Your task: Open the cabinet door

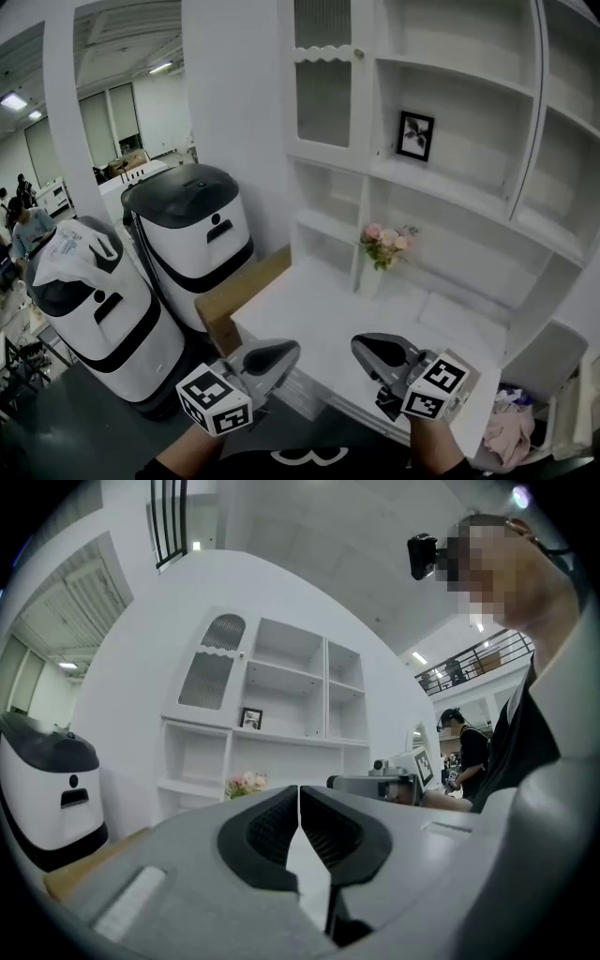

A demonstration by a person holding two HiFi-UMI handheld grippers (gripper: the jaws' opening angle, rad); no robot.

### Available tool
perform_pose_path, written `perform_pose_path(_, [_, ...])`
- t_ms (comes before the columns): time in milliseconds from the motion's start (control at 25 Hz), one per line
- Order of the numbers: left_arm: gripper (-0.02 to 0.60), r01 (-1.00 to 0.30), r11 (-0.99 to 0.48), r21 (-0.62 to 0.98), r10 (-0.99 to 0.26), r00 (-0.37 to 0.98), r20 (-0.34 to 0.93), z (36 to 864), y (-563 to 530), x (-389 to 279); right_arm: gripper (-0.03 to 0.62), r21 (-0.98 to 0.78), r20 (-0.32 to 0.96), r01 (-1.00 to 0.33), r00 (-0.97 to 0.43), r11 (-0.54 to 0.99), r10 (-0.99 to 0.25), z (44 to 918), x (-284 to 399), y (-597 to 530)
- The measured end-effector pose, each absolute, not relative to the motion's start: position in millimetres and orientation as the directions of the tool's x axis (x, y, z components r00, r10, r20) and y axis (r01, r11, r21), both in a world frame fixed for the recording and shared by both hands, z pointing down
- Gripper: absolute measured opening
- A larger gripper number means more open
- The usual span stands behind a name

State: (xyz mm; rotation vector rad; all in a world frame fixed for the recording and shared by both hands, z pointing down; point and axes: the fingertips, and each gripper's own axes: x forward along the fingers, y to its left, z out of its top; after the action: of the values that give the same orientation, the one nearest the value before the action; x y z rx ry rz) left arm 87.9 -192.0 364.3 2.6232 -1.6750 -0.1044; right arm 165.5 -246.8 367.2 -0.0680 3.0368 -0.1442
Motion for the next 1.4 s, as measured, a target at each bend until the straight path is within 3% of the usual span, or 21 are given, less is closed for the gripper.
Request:
perform_pose_path(240, [0.012,-0.890,-0.455,0.021,-0.890,0.453,-0.051,362,-236,66,0.002,-0.034,-0.089,-0.070,-0.993,0.997,-0.073,355,147,-278])
perform_pose_path(560, [0.015,-0.838,-0.543,-0.047,-0.835,0.545,-0.078,336,-334,20,0.002,0.007,-0.105,-0.217,-0.971,0.976,-0.215,326,122,-359])
perform_pose_path(680, [0.111,-0.802,-0.584,-0.125,-0.798,0.595,-0.091,309,-372,13,0.002,0.024,-0.119,-0.291,-0.951,0.956,-0.286,309,121,-387])
perform_pose_path(760, [0.121,-0.788,-0.591,-0.173,-0.782,0.613,-0.118,283,-396,8,0.002,0.037,-0.127,-0.336,-0.936,0.941,-0.329,294,122,-403])
perform_pose_path(1040, [0.205,-0.772,-0.528,-0.355,-0.738,0.623,-0.257,174,-454,-16,0.002,0.102,-0.164,-0.463,-0.881,0.880,-0.444,245,132,-436])
perform_pose_path(1240, [0.216,-0.766,-0.445,-0.465,-0.701,0.621,-0.352,105,-476,-26,0.002,0.130,-0.170,-0.527,-0.847,0.840,-0.504,230,138,-454])
perform_pose_path(1400, [0.216,-0.727,-0.393,-0.564,-0.679,0.642,-0.355,72,-502,-23,0.002,0.151,-0.164,-0.569,-0.821,0.808,-0.547,228,138,-466])
